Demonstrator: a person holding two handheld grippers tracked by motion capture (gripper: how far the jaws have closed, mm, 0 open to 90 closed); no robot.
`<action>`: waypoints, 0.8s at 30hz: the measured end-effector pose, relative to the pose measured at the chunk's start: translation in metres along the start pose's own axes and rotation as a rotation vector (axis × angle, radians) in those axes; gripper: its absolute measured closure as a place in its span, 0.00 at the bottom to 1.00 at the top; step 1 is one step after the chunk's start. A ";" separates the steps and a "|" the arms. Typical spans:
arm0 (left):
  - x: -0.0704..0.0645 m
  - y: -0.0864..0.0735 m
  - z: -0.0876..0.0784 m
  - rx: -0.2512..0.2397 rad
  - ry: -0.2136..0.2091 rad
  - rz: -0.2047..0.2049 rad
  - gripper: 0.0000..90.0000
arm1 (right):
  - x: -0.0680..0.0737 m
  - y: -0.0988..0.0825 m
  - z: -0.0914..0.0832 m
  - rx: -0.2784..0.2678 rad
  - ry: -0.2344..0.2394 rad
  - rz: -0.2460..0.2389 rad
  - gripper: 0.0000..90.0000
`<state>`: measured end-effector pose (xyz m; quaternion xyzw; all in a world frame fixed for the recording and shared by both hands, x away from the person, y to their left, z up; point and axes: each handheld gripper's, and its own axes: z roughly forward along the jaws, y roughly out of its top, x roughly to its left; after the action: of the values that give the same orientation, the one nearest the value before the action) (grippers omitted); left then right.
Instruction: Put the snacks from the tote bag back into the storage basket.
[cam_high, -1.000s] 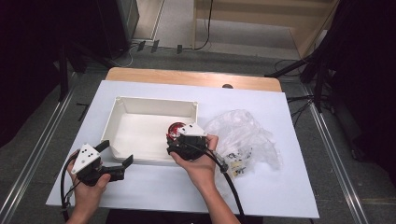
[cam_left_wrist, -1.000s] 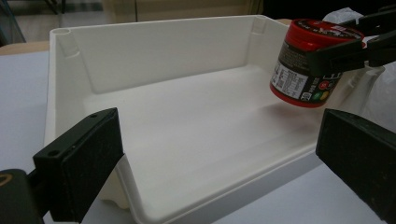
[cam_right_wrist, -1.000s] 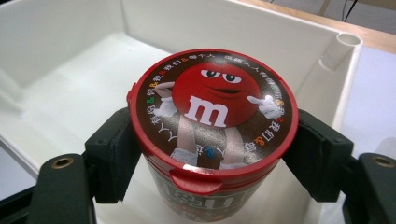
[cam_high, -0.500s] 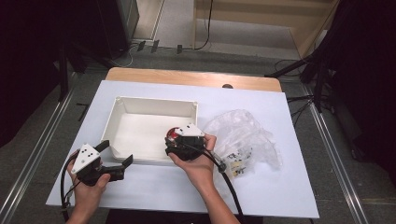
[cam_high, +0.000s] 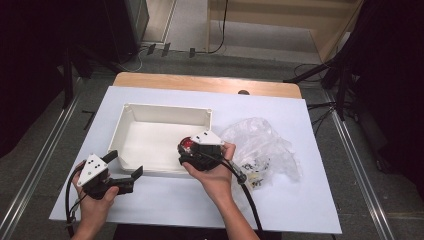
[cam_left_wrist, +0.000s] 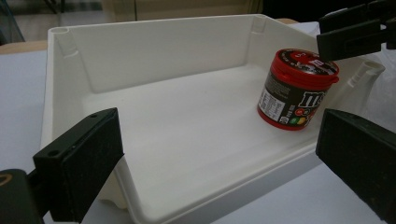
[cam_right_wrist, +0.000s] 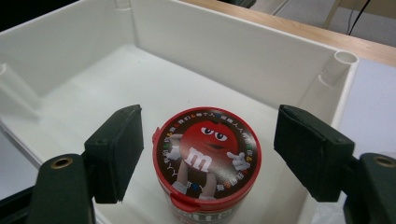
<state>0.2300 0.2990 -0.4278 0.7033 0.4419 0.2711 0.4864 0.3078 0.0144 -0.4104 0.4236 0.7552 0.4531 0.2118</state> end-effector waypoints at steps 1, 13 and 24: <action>0.000 0.000 0.000 0.000 -0.001 0.000 0.01 | -0.001 0.000 -0.001 -0.002 -0.002 0.001 0.27; -0.002 -0.001 0.002 0.003 0.000 0.004 0.01 | -0.019 0.001 -0.016 -0.017 -0.019 0.032 0.25; -0.001 -0.001 0.002 0.001 0.002 0.002 0.01 | -0.039 -0.002 -0.032 -0.034 -0.038 0.066 0.23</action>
<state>0.2305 0.2973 -0.4293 0.7038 0.4416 0.2720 0.4855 0.3065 -0.0345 -0.3986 0.4533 0.7288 0.4644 0.2184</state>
